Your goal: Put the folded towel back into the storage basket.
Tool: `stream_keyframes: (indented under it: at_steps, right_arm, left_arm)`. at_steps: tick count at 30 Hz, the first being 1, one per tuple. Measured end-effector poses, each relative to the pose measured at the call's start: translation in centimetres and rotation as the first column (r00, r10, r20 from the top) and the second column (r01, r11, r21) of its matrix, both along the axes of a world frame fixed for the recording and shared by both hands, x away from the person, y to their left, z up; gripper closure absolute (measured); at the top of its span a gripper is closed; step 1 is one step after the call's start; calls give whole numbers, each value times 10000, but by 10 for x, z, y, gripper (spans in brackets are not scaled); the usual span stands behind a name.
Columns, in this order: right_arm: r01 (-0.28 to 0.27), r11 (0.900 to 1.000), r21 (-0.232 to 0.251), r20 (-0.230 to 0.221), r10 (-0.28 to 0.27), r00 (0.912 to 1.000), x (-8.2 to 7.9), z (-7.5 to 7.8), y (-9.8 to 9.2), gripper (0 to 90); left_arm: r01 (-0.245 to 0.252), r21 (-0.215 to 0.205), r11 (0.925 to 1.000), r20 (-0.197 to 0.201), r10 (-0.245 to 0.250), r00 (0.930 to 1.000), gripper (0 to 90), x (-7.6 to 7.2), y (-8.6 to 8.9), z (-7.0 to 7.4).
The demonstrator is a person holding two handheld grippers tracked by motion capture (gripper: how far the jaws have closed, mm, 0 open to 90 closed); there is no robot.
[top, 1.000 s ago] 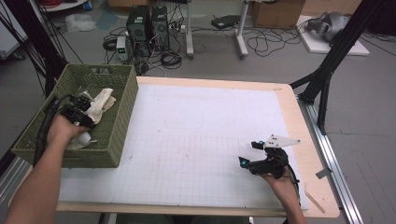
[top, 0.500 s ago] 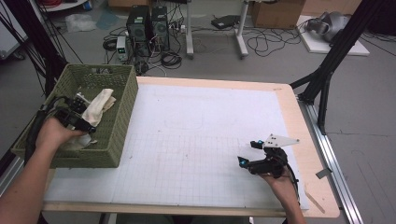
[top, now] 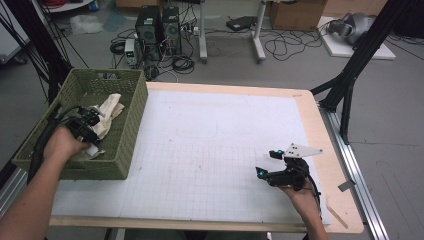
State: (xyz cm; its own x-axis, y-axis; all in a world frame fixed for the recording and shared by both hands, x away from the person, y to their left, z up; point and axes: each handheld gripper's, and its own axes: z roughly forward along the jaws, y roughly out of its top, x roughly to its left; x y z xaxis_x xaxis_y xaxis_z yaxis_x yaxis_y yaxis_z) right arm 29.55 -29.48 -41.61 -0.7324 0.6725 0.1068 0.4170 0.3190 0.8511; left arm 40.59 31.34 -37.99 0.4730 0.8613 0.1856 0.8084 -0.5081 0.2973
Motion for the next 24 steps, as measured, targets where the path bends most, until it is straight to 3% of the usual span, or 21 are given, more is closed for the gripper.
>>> stream_keyframes:
  at_steps: [3, 4, 8, 10, 12, 13, 14, 18, 22, 23, 24]
  right_arm:
    - [-67, 10000, -31, 51, 67, 10000, 0, 0, 1, 140]
    - [-71, 10000, -40, 55, 71, 10000, 0, 0, 1, 140]
    - [-68, 10000, -20, 32, 68, 10000, -1, 0, 2, 140]
    - [-25, 10000, 34, 19, 25, 10000, -1, 1, 1, 140]
    - [4, 10000, 50, 69, -4, 10000, -1, 1, -1, 140]
    - [-10, 10000, 58, 30, 10, 10000, -1, 1, -1, 140]
    - [-13, 10000, 61, 25, 13, 10000, -1, 1, -1, 140]
    - [-47, 10000, 49, 73, 46, 10000, -1, 1, 0, 140]
    - [-40, 10000, 39, 68, 40, 10000, -1, 0, 0, 140]
    - [-32, 10000, 36, 54, 31, 10000, -1, 0, 0, 140]
    - [-51, 10000, 11, 75, 51, 10000, 0, 0, 0, 140]
  left_arm:
    - [170, -479, 9987, 348, -154, 9993, 810, 2, -7, 2]
    - [227, -449, 9987, 317, -213, 9993, 803, 3, -10, 1]
    - [457, 19, 9990, -660, -455, 9968, 712, 7, -19, -16]
    - [648, 122, 9978, -872, -635, 9942, 667, 6, -20, -18]
    - [860, 410, 9955, -923, -819, 9924, 719, 5, -20, -16]
    - [970, 763, 9924, -923, -898, 9917, 802, 5, -20, -15]
    - [1024, 1081, 9889, -940, -924, 9913, 818, 5, -19, -13]
    - [1406, 1683, 9757, -1085, -1234, 9864, 831, 5, -17, -5]
    - [1817, 2028, 9622, -1152, -1608, 9802, 832, 3, -21, -2]
    - [1937, 1932, 9619, -1336, -1698, 9764, 830, 3, -21, -4]
    - [1978, 1649, 9663, -1585, -1720, 9723, 826, 3, -22, -7]
